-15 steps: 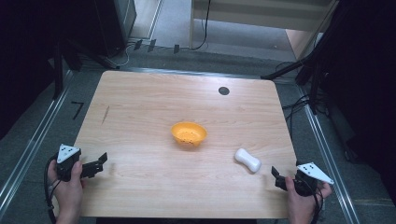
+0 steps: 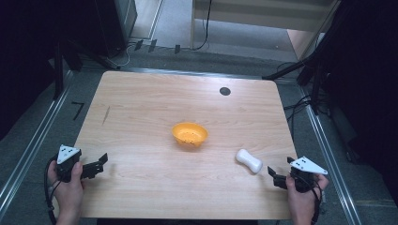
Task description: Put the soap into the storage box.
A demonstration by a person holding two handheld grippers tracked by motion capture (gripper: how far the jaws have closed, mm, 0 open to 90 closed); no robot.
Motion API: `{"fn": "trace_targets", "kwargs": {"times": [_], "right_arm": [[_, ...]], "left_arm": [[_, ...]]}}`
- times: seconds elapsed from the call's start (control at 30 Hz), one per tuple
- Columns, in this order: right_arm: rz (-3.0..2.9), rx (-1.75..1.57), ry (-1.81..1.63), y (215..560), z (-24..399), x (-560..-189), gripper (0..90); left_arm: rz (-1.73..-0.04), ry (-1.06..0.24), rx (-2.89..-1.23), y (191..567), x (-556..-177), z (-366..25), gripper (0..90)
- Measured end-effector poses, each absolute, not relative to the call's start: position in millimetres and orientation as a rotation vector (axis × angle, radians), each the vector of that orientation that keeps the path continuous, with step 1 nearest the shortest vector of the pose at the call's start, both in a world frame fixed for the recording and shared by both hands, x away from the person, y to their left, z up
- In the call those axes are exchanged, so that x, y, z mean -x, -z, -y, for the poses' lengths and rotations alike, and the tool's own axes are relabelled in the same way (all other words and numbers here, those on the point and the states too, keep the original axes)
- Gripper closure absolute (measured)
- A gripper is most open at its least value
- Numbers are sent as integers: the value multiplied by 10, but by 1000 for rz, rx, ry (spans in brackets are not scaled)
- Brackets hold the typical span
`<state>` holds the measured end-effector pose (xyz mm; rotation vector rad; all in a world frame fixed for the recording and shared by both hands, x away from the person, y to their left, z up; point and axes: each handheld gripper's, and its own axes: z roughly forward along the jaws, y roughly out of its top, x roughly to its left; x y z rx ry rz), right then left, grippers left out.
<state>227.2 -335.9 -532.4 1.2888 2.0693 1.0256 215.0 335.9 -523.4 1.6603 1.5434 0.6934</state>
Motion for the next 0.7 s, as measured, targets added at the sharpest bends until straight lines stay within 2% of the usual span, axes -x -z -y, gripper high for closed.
{"fn": "trace_targets", "kwargs": {"times": [0.7], "right_arm": [[-2515, -1151, -731, 5079, 3031, -2771, 137]], "left_arm": [[-1541, -691, -1659, 5235, -2148, -3358, 0]]}}
